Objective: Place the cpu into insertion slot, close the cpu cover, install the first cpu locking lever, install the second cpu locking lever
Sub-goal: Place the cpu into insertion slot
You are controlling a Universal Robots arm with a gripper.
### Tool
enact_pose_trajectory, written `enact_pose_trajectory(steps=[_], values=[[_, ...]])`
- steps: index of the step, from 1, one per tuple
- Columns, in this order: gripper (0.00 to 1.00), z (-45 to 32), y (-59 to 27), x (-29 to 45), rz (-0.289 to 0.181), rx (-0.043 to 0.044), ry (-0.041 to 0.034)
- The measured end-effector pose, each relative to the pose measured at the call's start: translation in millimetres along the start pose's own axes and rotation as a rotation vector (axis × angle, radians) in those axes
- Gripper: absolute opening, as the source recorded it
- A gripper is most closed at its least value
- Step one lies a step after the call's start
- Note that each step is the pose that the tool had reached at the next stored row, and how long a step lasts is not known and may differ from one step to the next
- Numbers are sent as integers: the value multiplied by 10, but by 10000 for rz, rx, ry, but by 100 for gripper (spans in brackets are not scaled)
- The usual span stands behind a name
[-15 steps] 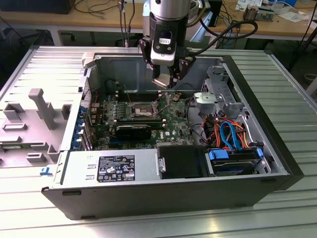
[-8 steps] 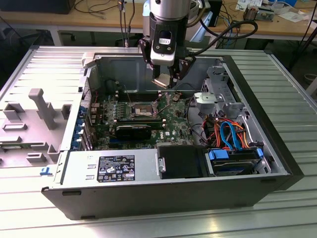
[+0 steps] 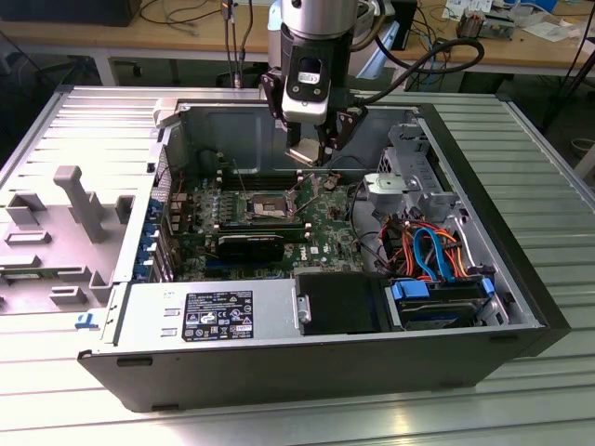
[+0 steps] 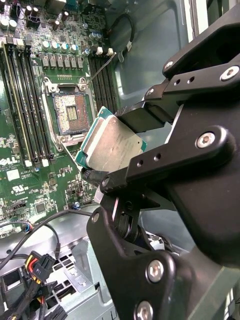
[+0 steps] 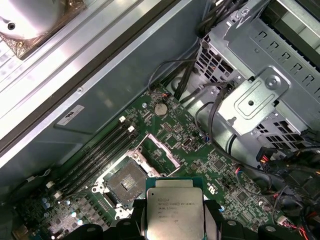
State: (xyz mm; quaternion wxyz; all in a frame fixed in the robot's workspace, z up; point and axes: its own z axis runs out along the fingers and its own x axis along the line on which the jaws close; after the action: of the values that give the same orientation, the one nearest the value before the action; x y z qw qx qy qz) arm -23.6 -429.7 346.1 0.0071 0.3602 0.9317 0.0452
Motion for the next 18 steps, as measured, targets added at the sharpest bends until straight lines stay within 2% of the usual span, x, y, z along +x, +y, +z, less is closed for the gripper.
enact_pose_trajectory(steps=[18], values=[[55, -1, -12, -11, 118, -3, -10]])
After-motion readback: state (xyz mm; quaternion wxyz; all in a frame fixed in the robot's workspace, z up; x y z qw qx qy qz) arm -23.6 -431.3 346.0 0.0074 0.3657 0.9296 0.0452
